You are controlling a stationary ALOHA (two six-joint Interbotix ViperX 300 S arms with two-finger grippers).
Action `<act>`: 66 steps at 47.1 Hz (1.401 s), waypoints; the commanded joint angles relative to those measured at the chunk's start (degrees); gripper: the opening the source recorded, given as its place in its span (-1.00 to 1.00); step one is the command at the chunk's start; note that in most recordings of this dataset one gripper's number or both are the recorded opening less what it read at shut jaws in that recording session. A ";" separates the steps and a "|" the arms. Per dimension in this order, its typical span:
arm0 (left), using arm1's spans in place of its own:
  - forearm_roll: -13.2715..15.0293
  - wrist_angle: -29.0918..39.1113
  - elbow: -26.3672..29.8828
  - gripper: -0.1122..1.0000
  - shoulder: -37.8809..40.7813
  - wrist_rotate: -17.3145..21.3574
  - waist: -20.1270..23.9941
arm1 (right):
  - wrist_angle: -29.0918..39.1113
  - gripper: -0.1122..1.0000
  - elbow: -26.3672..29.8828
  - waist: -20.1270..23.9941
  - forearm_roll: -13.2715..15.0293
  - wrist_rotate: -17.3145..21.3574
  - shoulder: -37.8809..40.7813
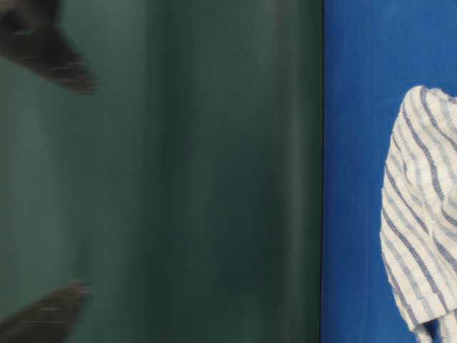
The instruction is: Lift the towel with both arms.
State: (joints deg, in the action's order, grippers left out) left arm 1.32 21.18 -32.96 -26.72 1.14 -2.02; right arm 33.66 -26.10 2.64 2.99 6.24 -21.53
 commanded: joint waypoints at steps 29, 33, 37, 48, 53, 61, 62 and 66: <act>0.26 -19.51 -13.97 0.77 20.92 -0.70 -2.81 | -24.26 0.42 -8.44 1.58 0.00 2.11 22.59; 0.26 -21.97 -14.41 0.77 23.55 -0.70 -2.72 | -24.87 0.42 -8.26 1.67 -0.09 2.11 24.79; 0.26 -24.52 -14.59 0.77 26.28 -0.70 -2.72 | -24.87 0.42 -8.17 2.02 0.00 2.11 26.81; 0.26 -26.89 -14.59 0.77 29.71 -0.62 -2.72 | -24.87 0.42 -7.47 2.29 0.00 2.11 31.55; 0.26 -27.25 -14.59 0.77 30.32 -0.62 -2.72 | -24.96 0.42 -6.77 2.29 0.00 2.11 33.13; 0.26 -27.33 -14.59 0.74 30.76 -0.62 -2.64 | -25.14 0.42 -6.33 2.11 0.09 2.02 33.57; 0.26 -27.33 -14.59 0.73 30.76 -0.62 -2.55 | -25.14 0.42 -6.42 2.11 0.18 2.11 33.57; 0.26 -27.33 -14.41 0.68 30.85 -0.70 -2.29 | -25.14 0.42 -6.42 2.02 0.18 2.11 33.57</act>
State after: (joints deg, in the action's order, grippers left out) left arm 1.49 -5.71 -47.99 4.66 0.44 -4.66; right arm 9.05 -33.31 4.83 3.08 8.26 12.48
